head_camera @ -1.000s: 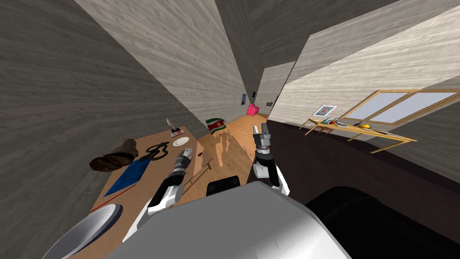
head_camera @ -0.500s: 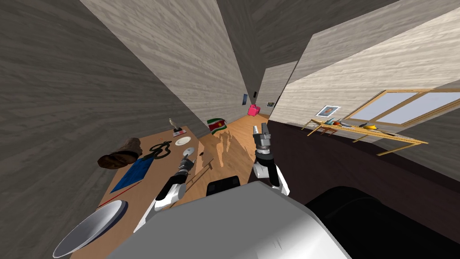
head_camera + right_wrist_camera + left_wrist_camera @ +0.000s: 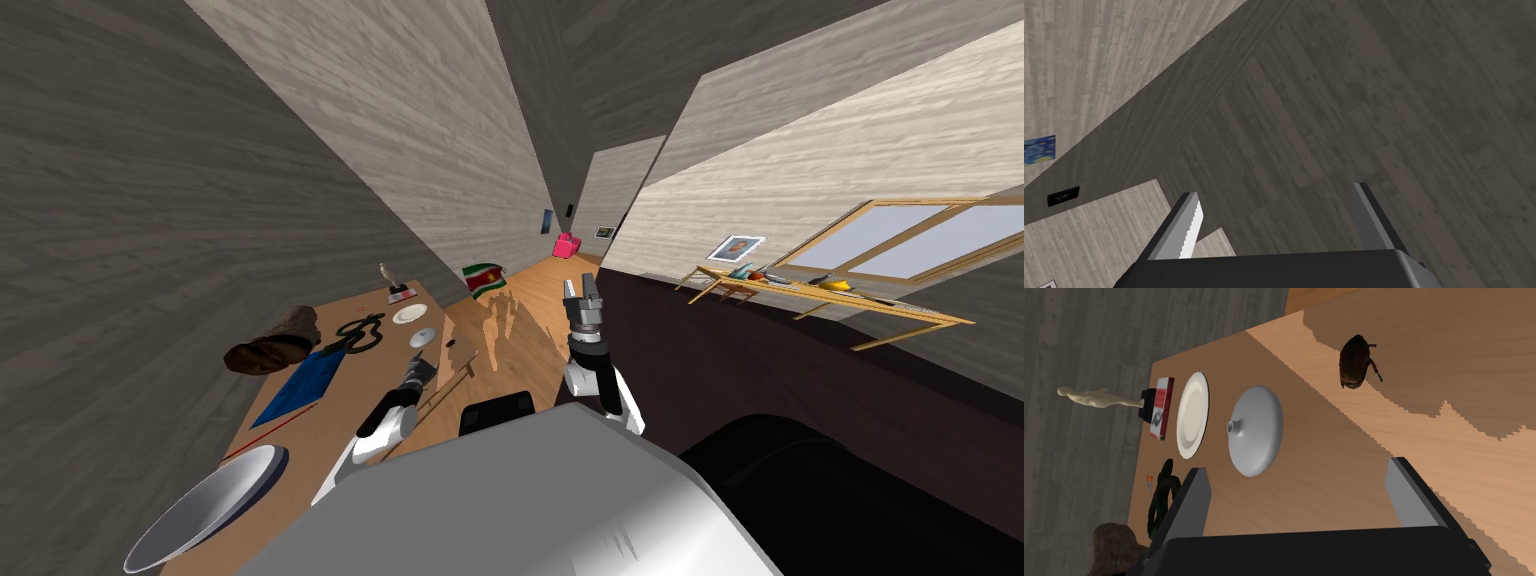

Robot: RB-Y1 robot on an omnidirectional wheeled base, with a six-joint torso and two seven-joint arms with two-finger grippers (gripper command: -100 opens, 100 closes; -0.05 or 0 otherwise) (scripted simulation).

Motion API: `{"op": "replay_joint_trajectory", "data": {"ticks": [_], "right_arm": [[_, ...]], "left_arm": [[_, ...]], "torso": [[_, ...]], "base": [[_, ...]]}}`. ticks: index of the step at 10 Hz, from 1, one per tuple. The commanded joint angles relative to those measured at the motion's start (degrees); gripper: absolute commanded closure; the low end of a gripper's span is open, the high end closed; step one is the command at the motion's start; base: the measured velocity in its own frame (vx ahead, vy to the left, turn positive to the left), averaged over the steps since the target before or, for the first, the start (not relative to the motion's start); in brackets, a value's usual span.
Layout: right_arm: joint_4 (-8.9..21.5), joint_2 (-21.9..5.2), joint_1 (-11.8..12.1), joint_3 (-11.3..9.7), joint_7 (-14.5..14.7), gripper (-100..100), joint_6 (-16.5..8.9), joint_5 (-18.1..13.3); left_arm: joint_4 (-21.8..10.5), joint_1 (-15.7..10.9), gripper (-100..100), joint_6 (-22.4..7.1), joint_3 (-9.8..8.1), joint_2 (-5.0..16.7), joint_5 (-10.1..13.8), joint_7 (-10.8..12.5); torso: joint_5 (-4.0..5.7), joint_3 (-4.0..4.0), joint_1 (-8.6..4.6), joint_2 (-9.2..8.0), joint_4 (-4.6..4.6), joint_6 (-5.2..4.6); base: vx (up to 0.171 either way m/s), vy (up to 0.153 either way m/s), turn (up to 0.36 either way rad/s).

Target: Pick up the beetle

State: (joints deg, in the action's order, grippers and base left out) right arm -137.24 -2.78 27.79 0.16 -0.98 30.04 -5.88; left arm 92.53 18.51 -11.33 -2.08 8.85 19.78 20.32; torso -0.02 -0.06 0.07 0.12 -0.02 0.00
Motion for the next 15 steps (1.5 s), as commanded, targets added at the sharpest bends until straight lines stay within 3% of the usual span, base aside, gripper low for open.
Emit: {"op": "replay_joint_trajectory", "data": {"ticks": [1, 8, 11, 15], "right_arm": [[0.0, 0.0, 0.0, 0.0, 0.0, 0, 0.0, 0.0], [0.0, 0.0, 0.01, 0.0, 0.0, 0, 0.0, 0.0], [0.0, 0.0, 0.01, 0.0, 0.0, 0, 0.0, 0.0], [0.0, 0.0, 0.01, 0.0, 0.0, 0, 0.0, 0.0]], "left_arm": [[-1.7, -0.83, -100, -0.57, -0.01, -0.15, 0.45, 0.64], [-13.44, -7.11, -100, -6.08, -0.22, -0.79, 5.92, 7.25], [-19.04, -10.03, -100, -7.34, -0.27, -1.39, 8.13, 10.1], [-24.21, -13.19, -100, -7.97, -0.33, -2.39, 10.36, 13.09]], "torso": [[0.0, 0.0, 0.0, 0.0, 0.0, 0.0], [-0.01, -0.1, 0.04, 0.18, -0.04, -0.01], [0.01, -0.17, -0.05, 0.29, -0.06, -0.01], [0.0, -0.15, 0.03, 0.25, -0.05, 0.0]], "base": [[0.023, 0.015, 0.014], [0.058, 0.025, 0.028], [0.105, 0.013, 0.027], [0.095, 0.026, 0.021]]}}
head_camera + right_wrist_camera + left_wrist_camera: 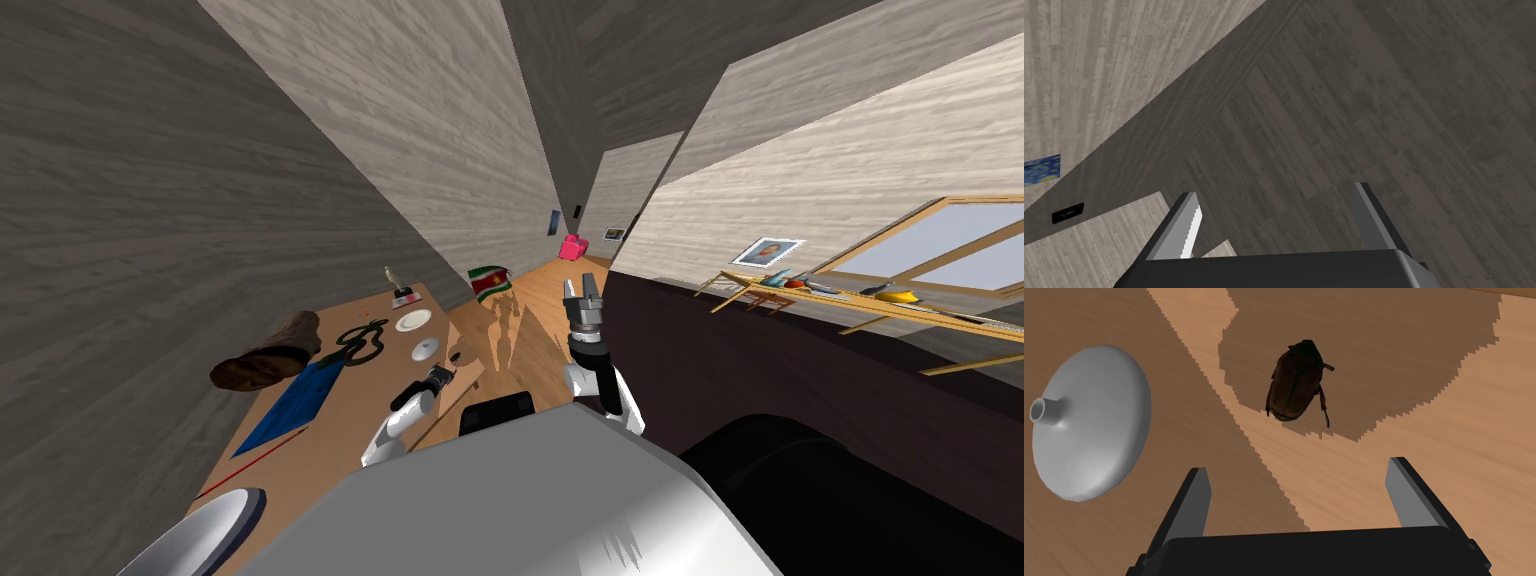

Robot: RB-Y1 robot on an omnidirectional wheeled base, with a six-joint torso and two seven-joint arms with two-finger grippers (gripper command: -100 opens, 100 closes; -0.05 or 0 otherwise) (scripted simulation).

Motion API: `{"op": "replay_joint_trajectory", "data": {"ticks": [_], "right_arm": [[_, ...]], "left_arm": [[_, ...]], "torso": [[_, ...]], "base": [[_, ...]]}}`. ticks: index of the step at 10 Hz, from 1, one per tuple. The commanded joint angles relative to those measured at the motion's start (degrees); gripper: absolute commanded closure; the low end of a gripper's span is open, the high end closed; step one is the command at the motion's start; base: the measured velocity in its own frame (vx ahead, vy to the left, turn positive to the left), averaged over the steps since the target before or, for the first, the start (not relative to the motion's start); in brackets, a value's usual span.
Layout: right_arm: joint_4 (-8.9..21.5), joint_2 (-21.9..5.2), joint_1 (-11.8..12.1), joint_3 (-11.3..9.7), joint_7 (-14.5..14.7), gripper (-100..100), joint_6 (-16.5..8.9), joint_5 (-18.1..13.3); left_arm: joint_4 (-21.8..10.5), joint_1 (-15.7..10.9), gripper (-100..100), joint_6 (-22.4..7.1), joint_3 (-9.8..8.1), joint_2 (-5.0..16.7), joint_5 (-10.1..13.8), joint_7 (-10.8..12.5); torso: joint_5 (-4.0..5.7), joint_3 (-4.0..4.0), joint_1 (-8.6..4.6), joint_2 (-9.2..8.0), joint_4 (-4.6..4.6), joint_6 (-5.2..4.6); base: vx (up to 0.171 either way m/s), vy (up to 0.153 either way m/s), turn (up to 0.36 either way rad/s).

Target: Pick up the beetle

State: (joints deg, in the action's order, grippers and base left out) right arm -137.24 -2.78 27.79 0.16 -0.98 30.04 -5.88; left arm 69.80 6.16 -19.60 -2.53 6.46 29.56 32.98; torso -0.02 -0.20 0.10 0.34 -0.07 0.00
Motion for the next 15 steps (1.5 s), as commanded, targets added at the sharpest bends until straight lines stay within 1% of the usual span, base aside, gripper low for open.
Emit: {"op": "replay_joint_trajectory", "data": {"ticks": [1, 4, 5, 6, 7, 10, 11, 12, 15], "right_arm": [[0.0, 0.0, 0.0, 0.0, 0.0, 0, 0.0, 0.0], [0.0, 0.0, 0.0, 0.0, 0.0, 0, 0.0, 0.0], [0.0, 0.0, 0.0, 0.0, 0.0, 0, 0.0, 0.0], [0.0, 0.0, -0.01, 0.0, 0.0, 0, 0.0, 0.0], [0.0, 0.0, -0.01, 0.0, 0.0, 0, 0.0, 0.0], [0.0, 0.0, 0.0, 0.0, 0.0, 0, 0.0, 0.0], [0.0, 0.0, 0.0, 0.0, 0.0, 0, 0.0, 0.0], [0.0, 0.0, -0.01, 0.0, 0.0, 0, 0.0, 0.0], [0.0, 0.0, -0.01, 0.0, 0.0, 0, 0.0, 0.0]], "left_arm": [[-2.46, -1.47, -100, 0.28, 0.11, -0.23, 0.99, 1.0], [-5.09, -3.16, -100, 0.47, 0.09, -1.04, 2.03, 2.48], [-4.43, -2.77, -100, 0.35, 0.07, -0.85, 1.74, 2.1], [-4.56, -2.85, 0, 0.38, 0.08, -0.87, 1.81, 2.21], [-6.2, -2.99, -100, 2.12, 0.21, -1.87, 1.65, 1.59], [-8.68, -3.21, -100, 4.75, 0.41, -3.38, 1.41, 0.67], [-8.37, -3.27, -100, 4.2, 0.46, -2.97, 1.62, 0.87], [-8.53, -3.32, 100, 4.46, 0.48, -3.02, 1.62, 0.8], [-8.47, -3.34, 100, 4.45, 0.49, -3.0, 1.6, 0.77]], "torso": [[0.0, 0.0, 0.0, 0.0, 0.0, 0.0], [0.02, 0.05, -0.08, -0.09, 0.02, 0.0], [0.02, 0.03, -0.08, -0.05, 0.01, 0.0], [0.02, 0.09, -0.09, -0.17, 0.03, 0.0], [0.02, 0.16, -0.1, -0.29, 0.06, 0.0], [-0.02, 0.06, 0.09, -0.11, 0.02, 0.0], [-0.01, 0.07, 0.06, -0.14, 0.02, 0.0], [0.01, 0.13, -0.02, -0.24, 0.04, 0.0], [-0.02, 0.15, -0.05, -0.29, 0.03, 0.0]], "base": [[0.082, 0.021, 0.018], [0.073, 0.008, 0.012], [0.041, 0.004, 0.001], [0.007, 0.001, 0.0], [0.038, 0.02, -0.018], [0.068, 0.052, -0.017], [0.024, 0.018, -0.005], [0.0, 0.0, 0.0], [0.0, 0.0, 0.0]]}}
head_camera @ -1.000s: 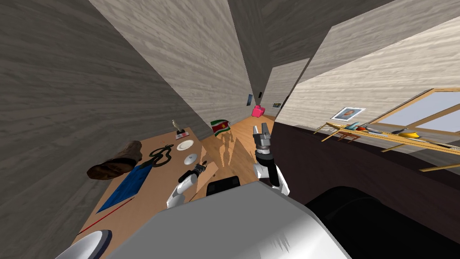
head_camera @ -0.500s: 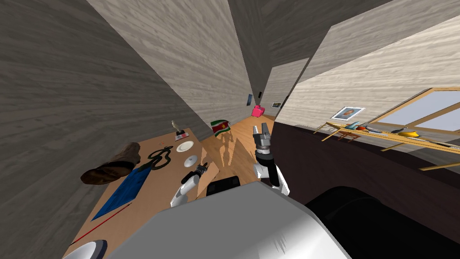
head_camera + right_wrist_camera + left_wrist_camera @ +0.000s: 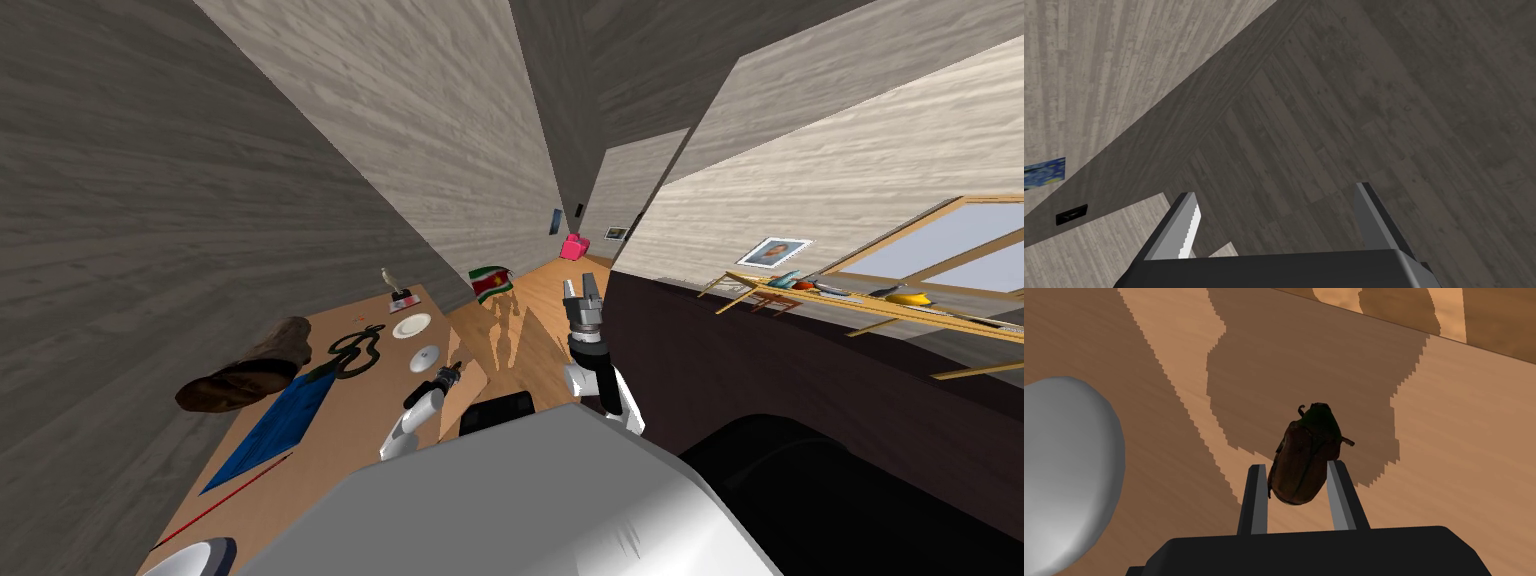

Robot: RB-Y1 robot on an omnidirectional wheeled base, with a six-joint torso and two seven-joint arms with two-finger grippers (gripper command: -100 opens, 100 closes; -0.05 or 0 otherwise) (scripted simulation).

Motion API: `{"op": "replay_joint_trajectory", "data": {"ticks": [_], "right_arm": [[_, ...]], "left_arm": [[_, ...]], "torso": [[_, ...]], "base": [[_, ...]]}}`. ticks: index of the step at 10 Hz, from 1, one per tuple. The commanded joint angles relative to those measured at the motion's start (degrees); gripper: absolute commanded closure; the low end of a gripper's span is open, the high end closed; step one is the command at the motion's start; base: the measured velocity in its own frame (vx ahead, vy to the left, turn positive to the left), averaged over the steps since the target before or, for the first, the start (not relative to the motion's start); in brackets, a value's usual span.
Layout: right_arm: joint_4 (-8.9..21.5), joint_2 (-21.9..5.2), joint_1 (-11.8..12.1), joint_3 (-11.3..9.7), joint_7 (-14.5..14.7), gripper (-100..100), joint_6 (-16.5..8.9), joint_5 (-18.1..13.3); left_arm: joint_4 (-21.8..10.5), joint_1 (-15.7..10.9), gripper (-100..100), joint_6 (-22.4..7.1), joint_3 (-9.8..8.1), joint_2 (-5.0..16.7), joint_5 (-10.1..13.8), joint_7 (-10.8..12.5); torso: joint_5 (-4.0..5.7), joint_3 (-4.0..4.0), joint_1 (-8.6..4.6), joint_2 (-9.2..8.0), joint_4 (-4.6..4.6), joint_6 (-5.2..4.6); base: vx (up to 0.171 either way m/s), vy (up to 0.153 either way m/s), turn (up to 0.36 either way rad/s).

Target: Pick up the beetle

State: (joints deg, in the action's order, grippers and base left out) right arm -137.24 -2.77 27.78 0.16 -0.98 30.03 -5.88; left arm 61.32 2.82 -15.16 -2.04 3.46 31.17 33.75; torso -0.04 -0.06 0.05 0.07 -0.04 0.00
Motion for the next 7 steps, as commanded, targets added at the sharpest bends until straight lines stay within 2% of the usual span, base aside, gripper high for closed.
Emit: {"op": "replay_joint_trajectory", "data": {"ticks": [1, 2, 3, 5, 6, 7], "right_arm": [[0.0, 0.0, 0.0, 0.0, 0.0, 0, 0.0, 0.0], [0.0, 0.0, 0.0, 0.0, 0.0, 0, 0.0, 0.0], [0.0, 0.0, 0.0, 0.0, 0.0, 0, 0.0, 0.0], [0.0, 0.01, -0.01, -0.01, 0.0, 0, 0.0, 0.0], [0.0, 0.01, -0.01, -0.01, 0.0, 0, 0.0, 0.0], [0.0, 0.0, 0.0, 0.0, 0.0, 0, 0.0, 0.0]], "left_arm": [[0.0, 0.0, 100, 0.0, 0.0, 0.0, 0.0, 0.0], [0.0, 0.0, 0, 0.0, 0.0, 0.0, 0.0, 0.01], [1.86, 0.31, 100, -1.89, -0.25, 0.89, 0.0, 0.66], [3.94, 0.5, 100, -4.07, -0.42, 2.15, 0.19, 1.43], [3.49, 0.59, 100, -3.31, -0.4, 1.74, 0.08, 1.12], [3.62, 0.62, 0, -3.6, -0.42, 1.8, 0.09, 1.23]], "torso": [[0.0, 0.0, 0.0, 0.0, 0.0, 0.0], [0.0, 0.0, 0.0, 0.01, 0.0, 0.0], [0.0, 0.0, 0.0, 0.01, 0.0, 0.0], [0.04, 0.13, -0.21, -0.25, 0.03, 0.02], [0.05, 0.16, -0.23, -0.3, 0.05, 0.01], [0.02, 0.11, -0.13, -0.18, 0.04, -0.01]], "base": [[0.0, 0.0, 0.0], [0.0, 0.0, 0.0], [-0.044, -0.037, 0.019], [-0.075, -0.064, 0.026], [-0.034, -0.026, 0.009], [-0.007, -0.005, 0.0]]}}
